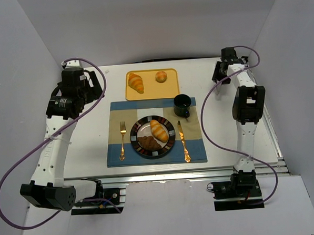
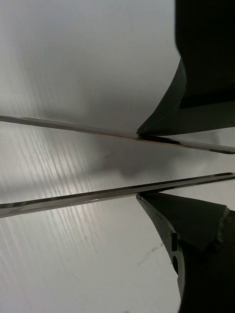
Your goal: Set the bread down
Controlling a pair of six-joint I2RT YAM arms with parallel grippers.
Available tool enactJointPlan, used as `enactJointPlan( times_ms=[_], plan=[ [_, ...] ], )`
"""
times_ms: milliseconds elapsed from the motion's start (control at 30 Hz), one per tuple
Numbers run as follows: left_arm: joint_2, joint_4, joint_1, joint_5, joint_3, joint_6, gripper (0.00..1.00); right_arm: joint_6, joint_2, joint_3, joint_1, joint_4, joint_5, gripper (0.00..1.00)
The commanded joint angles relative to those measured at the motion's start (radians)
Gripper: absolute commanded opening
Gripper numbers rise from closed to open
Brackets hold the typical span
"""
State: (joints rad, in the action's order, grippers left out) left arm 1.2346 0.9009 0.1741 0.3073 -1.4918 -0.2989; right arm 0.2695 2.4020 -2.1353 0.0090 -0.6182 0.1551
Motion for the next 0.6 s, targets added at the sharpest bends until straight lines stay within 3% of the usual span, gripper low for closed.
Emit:
enactJointPlan(
  times_ms=[0,167,400,567],
  plan=[
    [-0.009,0.016,0.004,0.045,-0.036,-0.037,0.98,0.007,0.026,-0.072,-0.049,0.046,-0.002,0.54],
    [-0.015,0.023,0.004,0.07,-0.033,-0.066,0.98,0.007,0.063,-0.064,-0.06,0.061,-0.015,0.59],
    [-0.056,0.03,0.004,0.082,-0.016,-0.092,0.98,-0.001,0.068,-0.066,-0.067,0.048,-0.026,0.89],
    [-0.107,0.018,0.004,0.073,0.021,-0.111,0.98,-0.033,-0.071,-0.005,-0.067,0.037,0.024,0.89]
  ],
)
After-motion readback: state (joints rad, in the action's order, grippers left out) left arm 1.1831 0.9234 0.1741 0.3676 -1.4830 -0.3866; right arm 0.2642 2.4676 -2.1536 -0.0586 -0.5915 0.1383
